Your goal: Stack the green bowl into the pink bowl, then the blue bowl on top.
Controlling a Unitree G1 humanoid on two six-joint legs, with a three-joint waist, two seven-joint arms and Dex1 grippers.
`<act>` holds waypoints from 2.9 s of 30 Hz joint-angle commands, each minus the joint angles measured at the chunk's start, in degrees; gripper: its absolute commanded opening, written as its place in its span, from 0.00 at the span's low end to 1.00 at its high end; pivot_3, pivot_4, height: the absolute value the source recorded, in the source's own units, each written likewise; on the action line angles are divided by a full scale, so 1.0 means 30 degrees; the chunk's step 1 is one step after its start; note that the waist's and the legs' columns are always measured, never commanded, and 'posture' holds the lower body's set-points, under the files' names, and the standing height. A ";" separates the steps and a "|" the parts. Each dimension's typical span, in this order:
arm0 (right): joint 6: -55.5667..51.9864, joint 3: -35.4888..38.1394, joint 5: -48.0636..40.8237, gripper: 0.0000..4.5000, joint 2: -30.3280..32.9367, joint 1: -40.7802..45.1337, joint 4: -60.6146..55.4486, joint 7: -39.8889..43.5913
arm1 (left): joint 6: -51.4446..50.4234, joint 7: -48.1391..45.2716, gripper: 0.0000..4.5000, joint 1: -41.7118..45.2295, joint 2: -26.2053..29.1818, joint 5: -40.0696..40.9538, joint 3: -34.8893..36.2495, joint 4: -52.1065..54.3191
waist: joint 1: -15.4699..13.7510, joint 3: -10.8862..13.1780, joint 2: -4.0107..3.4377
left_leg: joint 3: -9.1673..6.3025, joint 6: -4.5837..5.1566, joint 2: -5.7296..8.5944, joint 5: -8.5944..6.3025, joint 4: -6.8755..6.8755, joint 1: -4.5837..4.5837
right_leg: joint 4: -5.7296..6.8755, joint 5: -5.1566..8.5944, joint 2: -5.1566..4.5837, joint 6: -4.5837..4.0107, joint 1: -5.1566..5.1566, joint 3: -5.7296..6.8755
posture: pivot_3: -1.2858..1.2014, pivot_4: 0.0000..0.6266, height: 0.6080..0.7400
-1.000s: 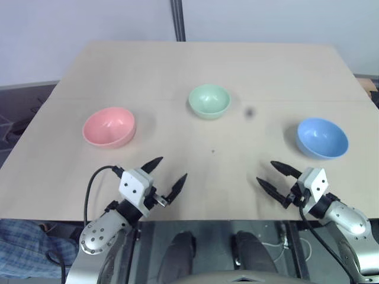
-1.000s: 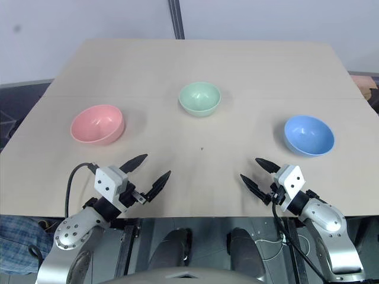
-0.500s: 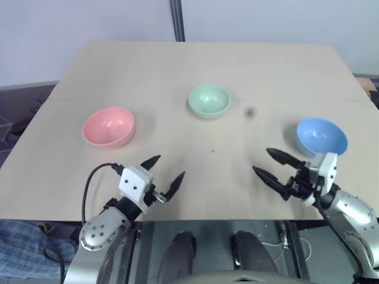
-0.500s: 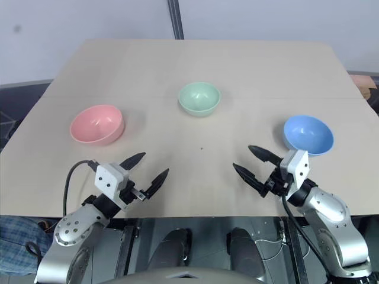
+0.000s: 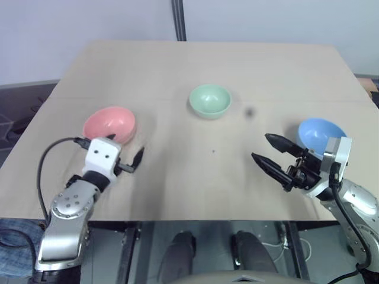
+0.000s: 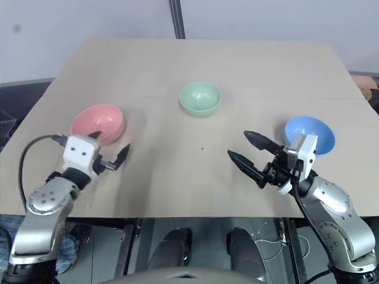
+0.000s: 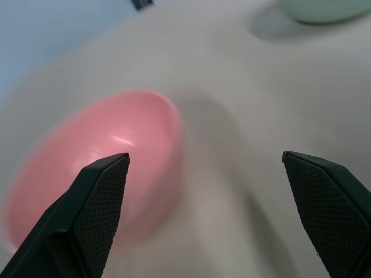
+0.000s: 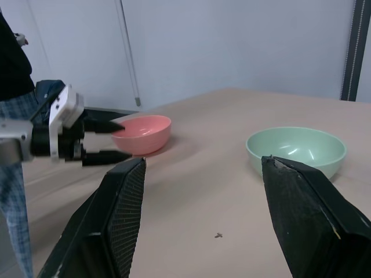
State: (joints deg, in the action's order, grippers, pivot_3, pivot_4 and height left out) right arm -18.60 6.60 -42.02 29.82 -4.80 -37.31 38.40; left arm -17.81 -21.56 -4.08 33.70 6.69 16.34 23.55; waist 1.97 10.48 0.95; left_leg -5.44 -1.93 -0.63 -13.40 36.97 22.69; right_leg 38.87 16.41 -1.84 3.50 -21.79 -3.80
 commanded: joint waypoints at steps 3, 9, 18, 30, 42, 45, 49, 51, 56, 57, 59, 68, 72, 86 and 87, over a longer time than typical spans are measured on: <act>0.0238 0.0082 0.0085 0.74 -0.0013 0.0067 -0.0440 0.0078 | -0.0165 0.0377 1.00 0.0549 0.0958 -0.1326 0.0482 -0.0017 | 0.0049 0.0000 0.0000 | 0.0007 0.0000 0.0000 0.0000 -0.0005 0.0000 | -0.0003 0.0000 -0.0003 0.0000 -0.0001 -0.0006 | 0.52 0.24 1.00; 0.0346 0.0112 0.0440 0.74 -0.0085 -0.0031 -0.0456 -0.0034 | -0.0636 0.0063 1.00 0.0339 0.1821 -0.2413 0.0423 -0.1581 | 0.0056 0.0000 0.0000 | 0.0007 0.0000 0.0000 0.0000 -0.0036 -0.0009 | -0.0003 0.0000 -0.0002 -0.0001 -0.0008 -0.0006 | 0.52 0.24 1.00; 0.0303 0.0071 0.0702 0.74 -0.0243 -0.0004 -0.0584 -0.0259 | 0.0285 -0.1391 1.00 0.1965 0.3547 -0.3155 -0.0532 -0.5513 | 0.0023 0.0001 0.0005 | 0.0001 0.0000 0.0000 0.0000 -0.0037 -0.0004 | -0.0003 0.0000 -0.0004 -0.0001 -0.0015 0.0002 | 0.52 0.24 1.00; 0.0594 0.0190 0.1078 0.75 -0.0303 -0.0516 -0.0709 -0.0430 | 0.1632 -0.3631 0.88 0.2730 0.4411 -0.3102 -0.1828 -0.7306 | 0.0041 0.0000 0.0002 | 0.0006 0.0000 0.0006 0.0001 -0.0077 -0.0007 | -0.0001 -0.0001 -0.0024 -0.0003 -0.0029 0.0002 | 0.52 0.24 1.00; 0.0781 0.0193 0.1179 0.75 -0.0249 -0.0645 -0.0553 -0.0376 | 0.1995 -0.4352 0.01 0.2636 0.4300 -0.3124 -0.2239 -0.7290 | 0.0064 -0.0023 -0.0020 | 0.0022 0.0000 0.0010 0.0001 -0.0082 -0.0021 | 0.0002 -0.0001 -0.0029 -0.0002 -0.0024 -0.0012 | 0.52 0.24 1.00; 0.0776 0.0187 0.1179 0.75 -0.0255 -0.0640 -0.0537 -0.0399 | 0.2158 -0.4702 0.01 0.2780 0.4156 -0.2808 -0.2326 -0.7031 | 0.0063 -0.0023 -0.0024 | 0.0015 0.0000 0.0006 0.0001 -0.0082 -0.0023 | 0.0005 -0.0001 -0.0024 -0.0002 -0.0023 -0.0006 | 0.52 0.24 1.00; 0.0752 0.0048 0.1217 0.75 -0.0280 -0.0720 -0.0542 -0.0383 | 0.3666 -0.6249 0.01 0.3689 0.4311 -0.2640 -0.3609 -0.6515 | -0.0116 -0.0023 -0.0024 | 0.0011 0.0001 0.0012 0.0001 -0.0081 -0.0022 | 0.0005 -0.0001 -0.0027 -0.0002 -0.0019 -0.0001 | 0.52 0.24 1.00; 0.0751 -0.0006 0.1245 0.75 -0.0280 -0.0666 -0.0498 -0.0366 | 0.4442 -0.7232 0.01 0.4299 0.4700 -0.2885 -0.4417 -0.6267 | -0.0204 -0.0024 -0.0022 | 0.0005 0.0000 0.0014 0.0002 -0.0076 -0.0018 | 0.0003 -0.0002 -0.0028 -0.0002 -0.0014 0.0006 | 0.52 0.24 1.00; 0.0753 -0.0158 0.1297 0.75 -0.0310 -0.0575 -0.0452 -0.0366 | 0.5570 -1.0411 0.01 0.6946 0.5445 -0.2635 -0.6503 -0.5191 | -0.0273 -0.0018 -0.0022 | 0.0007 0.0000 0.0010 0.0002 -0.0076 -0.0003 | 0.0002 -0.0001 -0.0015 -0.0003 -0.0027 0.0005 | 0.52 0.24 1.00; 0.0761 -0.0195 0.1308 0.75 -0.0327 -0.0601 -0.0475 -0.0373 | 0.6005 -1.1147 0.01 0.7355 0.5474 -0.2330 -0.6828 -0.4946 | -0.0274 -0.0018 -0.0022 | 0.0006 0.0000 0.0010 0.0002 -0.0076 0.0003 | 0.0000 -0.0002 -0.0013 -0.0003 -0.0029 0.0006 | 0.52 0.24 1.00; 0.0786 -0.0304 0.1351 0.75 -0.0376 -0.0655 -0.0526 -0.0392 | 0.6787 -1.2490 0.01 0.8138 0.5554 -0.2128 -0.7597 -0.4739 | -0.0274 -0.0016 -0.0021 | 0.0009 0.0000 0.0009 0.0002 -0.0076 0.0011 | -0.0004 -0.0001 -0.0013 -0.0003 -0.0033 0.0006 | 0.52 0.24 1.00; 0.0906 -0.0410 0.1703 0.75 -0.0594 -0.0468 -0.0378 -0.0429 | 1.1993 -1.5593 0.01 1.0287 0.4808 -0.2941 -1.1057 -0.5727 | -0.0048 -0.0015 -0.0023 | 0.0016 0.0002 0.0009 0.0002 -0.0075 0.0010 | 0.0000 -0.0002 -0.0006 -0.0002 -0.0032 -0.0001 | 0.52 0.24 1.00; 0.0890 -0.0386 0.1790 0.75 -0.0636 -0.0394 -0.0395 -0.0454 | 1.4063 -1.6077 0.01 1.0556 0.4568 -0.3243 -1.1816 -0.6528 | 0.0014 -0.0015 -0.0022 | 0.0012 0.0002 0.0009 0.0003 -0.0074 0.0008 | 0.0003 -0.0001 -0.0003 -0.0002 -0.0032 0.0000 | 0.52 0.24 1.00; 0.0903 -0.0298 0.1870 0.75 -0.0627 -0.0573 -0.0369 -0.0436 | 1.6280 -1.4561 0.78 1.2420 0.2588 -0.3358 -1.1660 -0.9036 | 0.0058 -0.0014 -0.0020 | -0.0005 0.0004 0.0012 0.0003 -0.0047 0.0013 | 0.0013 -0.0002 0.0003 0.0000 -0.0026 0.0009 | 0.52 0.24 1.00; 0.0898 -0.0308 0.1870 0.75 -0.0625 -0.0554 -0.0350 -0.0423 | 1.6414 -1.4320 0.87 1.2447 0.2456 -0.3318 -1.1548 -0.9058 | 0.0057 -0.0014 -0.0021 | -0.0006 0.0004 0.0011 0.0003 -0.0047 0.0013 | 0.0013 -0.0002 0.0003 0.0000 -0.0025 0.0010 | 0.52 0.24 1.00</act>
State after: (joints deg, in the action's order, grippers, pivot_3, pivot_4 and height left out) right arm -17.14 4.88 -36.35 28.09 -6.57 -37.19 37.05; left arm 29.62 -65.98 32.41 41.39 -4.33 -20.13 -4.05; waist 2.14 10.44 0.89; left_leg -5.46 -1.92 -0.59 -13.39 36.83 22.73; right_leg 38.91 16.40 -1.83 3.50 -21.87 -3.77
